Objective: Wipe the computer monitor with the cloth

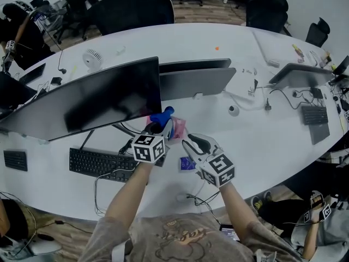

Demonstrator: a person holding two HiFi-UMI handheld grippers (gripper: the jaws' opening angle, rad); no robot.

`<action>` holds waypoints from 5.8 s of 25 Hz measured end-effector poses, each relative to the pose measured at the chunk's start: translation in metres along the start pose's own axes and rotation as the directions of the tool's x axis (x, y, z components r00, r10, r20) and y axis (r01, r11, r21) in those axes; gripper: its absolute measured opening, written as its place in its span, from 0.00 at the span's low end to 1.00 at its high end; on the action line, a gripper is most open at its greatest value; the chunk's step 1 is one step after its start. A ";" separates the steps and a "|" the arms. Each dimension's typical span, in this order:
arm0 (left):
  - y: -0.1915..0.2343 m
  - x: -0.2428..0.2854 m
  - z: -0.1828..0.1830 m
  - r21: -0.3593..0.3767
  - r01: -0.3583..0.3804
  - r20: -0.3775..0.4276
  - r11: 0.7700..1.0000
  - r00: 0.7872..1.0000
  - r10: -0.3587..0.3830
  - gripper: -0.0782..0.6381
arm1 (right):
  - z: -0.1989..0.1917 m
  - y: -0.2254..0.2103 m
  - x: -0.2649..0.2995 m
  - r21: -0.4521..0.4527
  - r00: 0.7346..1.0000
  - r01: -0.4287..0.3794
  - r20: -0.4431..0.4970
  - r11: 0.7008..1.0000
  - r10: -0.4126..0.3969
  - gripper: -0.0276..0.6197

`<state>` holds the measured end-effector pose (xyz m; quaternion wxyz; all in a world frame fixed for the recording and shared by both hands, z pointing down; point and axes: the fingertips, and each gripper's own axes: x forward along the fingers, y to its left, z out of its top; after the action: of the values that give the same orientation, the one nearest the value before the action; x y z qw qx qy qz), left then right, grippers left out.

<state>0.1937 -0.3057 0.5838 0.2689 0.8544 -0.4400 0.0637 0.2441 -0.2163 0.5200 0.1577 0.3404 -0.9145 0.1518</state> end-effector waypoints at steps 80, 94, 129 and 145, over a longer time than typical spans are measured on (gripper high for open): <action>-0.044 -0.027 0.150 0.094 -0.177 0.339 0.980 0.931 0.136 0.18 | 0.026 0.012 -0.016 -0.049 0.996 -0.051 0.067 0.998 0.054 0.19; -0.070 -0.047 0.195 0.119 -0.181 0.396 0.976 0.911 0.120 0.18 | 0.033 0.026 -0.028 -0.051 0.994 -0.064 0.085 0.997 0.069 0.19; -0.132 -0.128 0.239 0.256 -0.034 0.443 0.966 0.892 -0.086 0.18 | 0.045 0.062 -0.019 -0.034 0.992 -0.049 0.115 0.998 0.053 0.19; -0.061 -0.285 0.151 0.286 -0.052 0.374 0.957 0.925 -0.062 0.18 | 0.054 0.158 -0.001 -0.014 0.983 -0.055 0.173 0.998 0.057 0.17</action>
<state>0.0501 -0.1501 0.3330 0.0504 0.8818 -0.4672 -0.0394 0.1288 -0.1225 0.4442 0.0750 0.3258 -0.9346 0.1217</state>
